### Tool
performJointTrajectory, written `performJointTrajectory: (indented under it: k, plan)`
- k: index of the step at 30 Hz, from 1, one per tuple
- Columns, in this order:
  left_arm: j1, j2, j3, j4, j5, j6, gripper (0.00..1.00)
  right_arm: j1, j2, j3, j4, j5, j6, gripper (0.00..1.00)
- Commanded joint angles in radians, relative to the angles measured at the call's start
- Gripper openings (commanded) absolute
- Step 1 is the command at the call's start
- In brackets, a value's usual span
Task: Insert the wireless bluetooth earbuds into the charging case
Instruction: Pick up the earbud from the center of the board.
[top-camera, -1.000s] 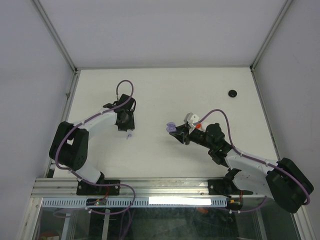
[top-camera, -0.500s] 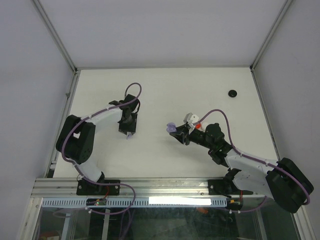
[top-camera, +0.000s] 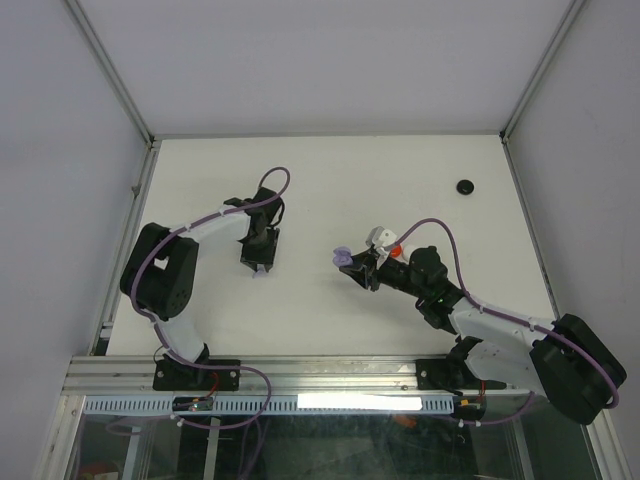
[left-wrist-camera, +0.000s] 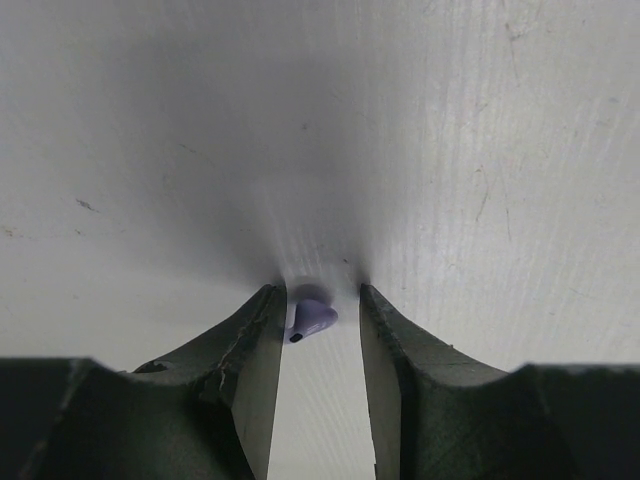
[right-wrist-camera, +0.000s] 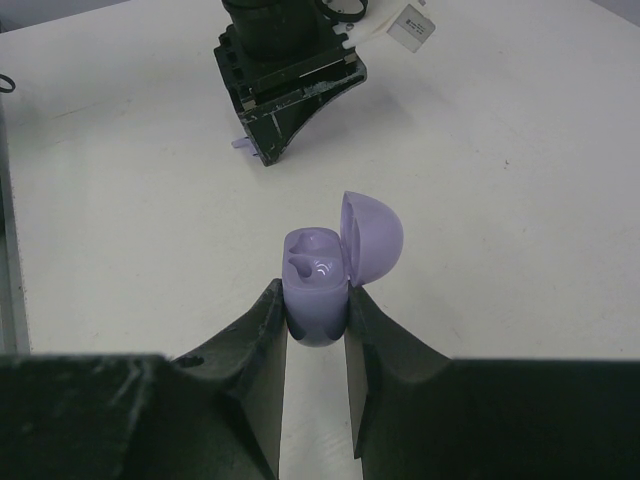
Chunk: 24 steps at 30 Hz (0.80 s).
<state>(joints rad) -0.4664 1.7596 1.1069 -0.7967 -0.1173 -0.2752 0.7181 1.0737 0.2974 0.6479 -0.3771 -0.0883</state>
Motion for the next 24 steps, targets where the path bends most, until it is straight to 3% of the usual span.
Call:
performJointTrajectory:
  k: [1,9,24]
  plan:
    - [-0.014,-0.001,0.027,-0.029,0.037,0.030,0.37,0.006,0.001,0.039,0.032,0.012,-0.019,0.00]
    - [-0.014,-0.005,0.028,-0.056,0.041,0.028,0.37,0.009,0.002,0.040,0.029,0.012,-0.021,0.00]
    - [-0.014,0.048,0.046,-0.052,-0.006,-0.009,0.27,0.012,0.002,0.043,0.023,0.014,-0.026,0.00]
